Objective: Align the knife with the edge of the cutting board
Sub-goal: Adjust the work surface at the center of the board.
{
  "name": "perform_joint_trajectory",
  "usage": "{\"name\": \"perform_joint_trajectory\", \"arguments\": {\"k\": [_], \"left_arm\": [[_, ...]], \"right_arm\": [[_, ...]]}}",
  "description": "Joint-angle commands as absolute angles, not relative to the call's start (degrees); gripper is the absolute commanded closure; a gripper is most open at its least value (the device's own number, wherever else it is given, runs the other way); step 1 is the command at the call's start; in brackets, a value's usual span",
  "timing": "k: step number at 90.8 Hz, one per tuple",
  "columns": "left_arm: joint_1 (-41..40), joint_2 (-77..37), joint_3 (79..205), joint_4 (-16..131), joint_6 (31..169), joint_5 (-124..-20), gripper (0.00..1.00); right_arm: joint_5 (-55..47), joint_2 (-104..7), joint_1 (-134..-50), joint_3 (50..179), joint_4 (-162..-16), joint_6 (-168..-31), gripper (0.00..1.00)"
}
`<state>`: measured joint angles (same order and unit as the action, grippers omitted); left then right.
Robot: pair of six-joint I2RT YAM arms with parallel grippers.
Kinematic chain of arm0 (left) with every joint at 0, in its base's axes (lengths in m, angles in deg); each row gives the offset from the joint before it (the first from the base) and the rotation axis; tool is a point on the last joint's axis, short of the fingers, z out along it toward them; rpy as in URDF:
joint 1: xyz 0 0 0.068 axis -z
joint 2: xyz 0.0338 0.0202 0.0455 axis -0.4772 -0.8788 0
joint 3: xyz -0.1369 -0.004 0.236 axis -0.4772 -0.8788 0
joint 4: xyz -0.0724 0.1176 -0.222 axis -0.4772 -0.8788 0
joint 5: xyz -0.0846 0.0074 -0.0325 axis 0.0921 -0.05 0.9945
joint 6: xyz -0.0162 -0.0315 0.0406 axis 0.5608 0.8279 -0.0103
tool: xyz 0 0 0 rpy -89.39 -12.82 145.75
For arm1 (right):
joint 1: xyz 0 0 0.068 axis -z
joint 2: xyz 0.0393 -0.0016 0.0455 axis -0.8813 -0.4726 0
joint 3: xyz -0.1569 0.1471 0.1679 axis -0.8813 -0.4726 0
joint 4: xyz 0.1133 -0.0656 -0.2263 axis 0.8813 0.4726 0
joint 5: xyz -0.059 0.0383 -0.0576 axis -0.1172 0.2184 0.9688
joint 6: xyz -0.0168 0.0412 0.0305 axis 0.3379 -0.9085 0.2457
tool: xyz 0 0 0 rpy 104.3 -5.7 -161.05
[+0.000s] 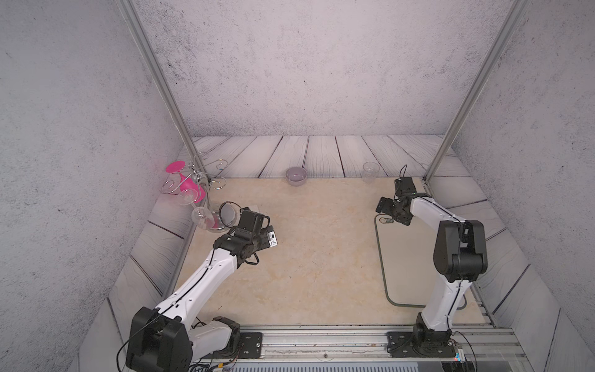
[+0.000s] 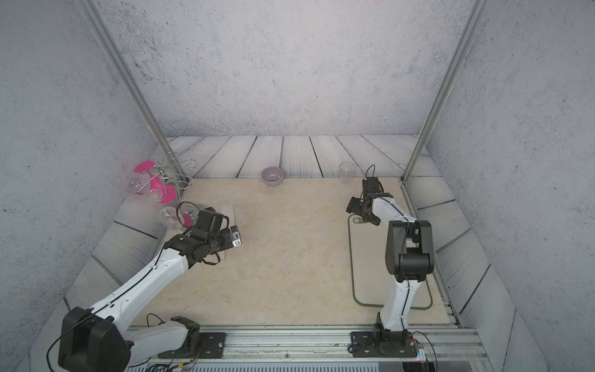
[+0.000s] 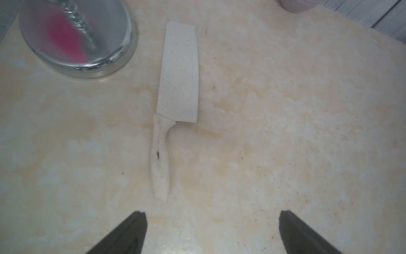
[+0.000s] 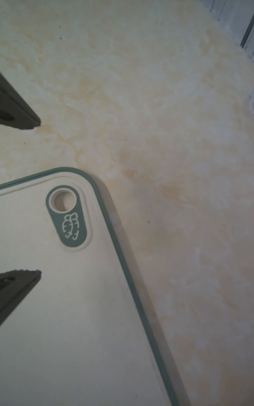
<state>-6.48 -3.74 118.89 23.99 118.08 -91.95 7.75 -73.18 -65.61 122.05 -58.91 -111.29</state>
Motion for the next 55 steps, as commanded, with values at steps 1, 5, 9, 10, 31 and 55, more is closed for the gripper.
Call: {"name": "perform_joint_trajectory", "arguments": {"k": [1,5,9,10,31,55], "left_arm": [[-5.6,-2.3,119.1,23.2,117.5,-91.3,0.0],[-5.5,-2.1,119.0,23.4,117.4,-91.1,0.0],[-5.4,-2.1,119.0,23.6,117.2,-91.0,0.0],[-5.4,-2.2,119.0,23.6,117.2,-90.9,0.0],[-5.3,-3.2,119.2,22.8,116.8,-90.3,0.0],[-5.2,-3.2,119.6,22.4,116.0,-90.0,0.0]], "right_arm": [[6.6,-76.3,-67.6,124.7,-52.6,-110.4,0.01],[5.9,-77.3,-68.2,125.5,-52.9,-110.2,0.01],[5.5,-78.6,-68.8,126.5,-52.7,-109.9,0.01],[5.5,-78.9,-69.0,126.8,-52.5,-109.8,0.01],[4.8,-85.8,-71.2,133.4,-49.3,-108.8,0.01],[3.5,-91.4,-72.0,139.7,-46.0,-108.3,0.01]]}}
